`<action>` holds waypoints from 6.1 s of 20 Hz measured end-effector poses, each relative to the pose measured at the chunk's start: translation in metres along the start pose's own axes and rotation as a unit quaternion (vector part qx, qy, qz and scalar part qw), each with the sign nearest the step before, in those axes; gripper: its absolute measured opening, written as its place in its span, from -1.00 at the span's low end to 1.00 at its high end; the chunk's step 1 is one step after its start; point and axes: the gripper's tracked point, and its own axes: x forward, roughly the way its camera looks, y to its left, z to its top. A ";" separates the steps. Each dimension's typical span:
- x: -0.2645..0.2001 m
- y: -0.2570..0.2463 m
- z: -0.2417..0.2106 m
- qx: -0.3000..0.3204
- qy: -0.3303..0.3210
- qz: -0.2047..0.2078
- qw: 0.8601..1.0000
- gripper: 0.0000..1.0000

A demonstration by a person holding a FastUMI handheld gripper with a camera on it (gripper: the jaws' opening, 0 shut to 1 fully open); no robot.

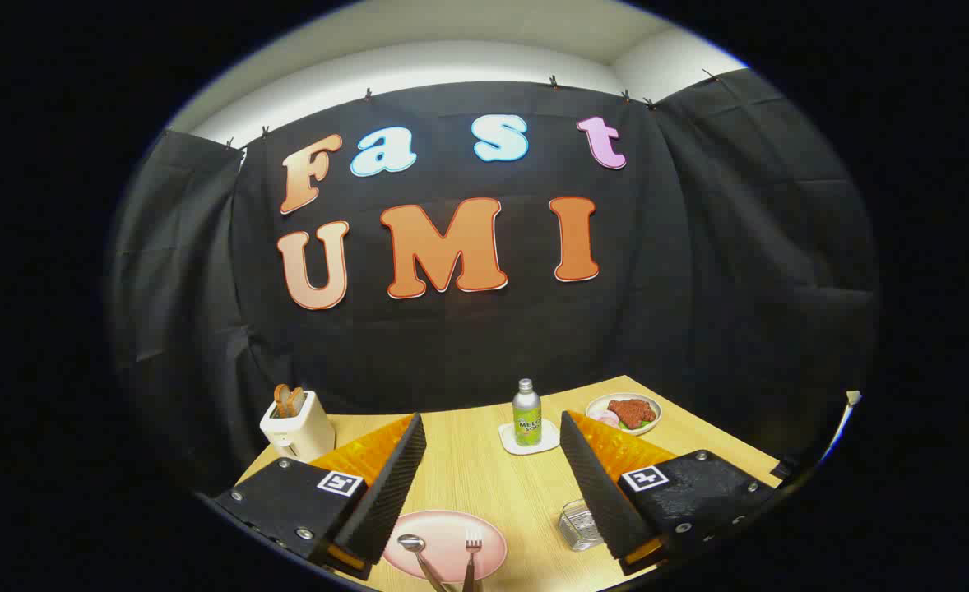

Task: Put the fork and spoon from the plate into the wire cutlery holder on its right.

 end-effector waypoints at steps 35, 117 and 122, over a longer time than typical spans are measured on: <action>0.023 0.047 -0.095 -0.068 0.067 0.029 0.995 0.97; -0.003 -0.149 -0.200 -0.231 0.507 0.060 0.828 -0.98; 0.005 -0.152 -0.211 -0.240 0.562 0.067 0.789 -0.95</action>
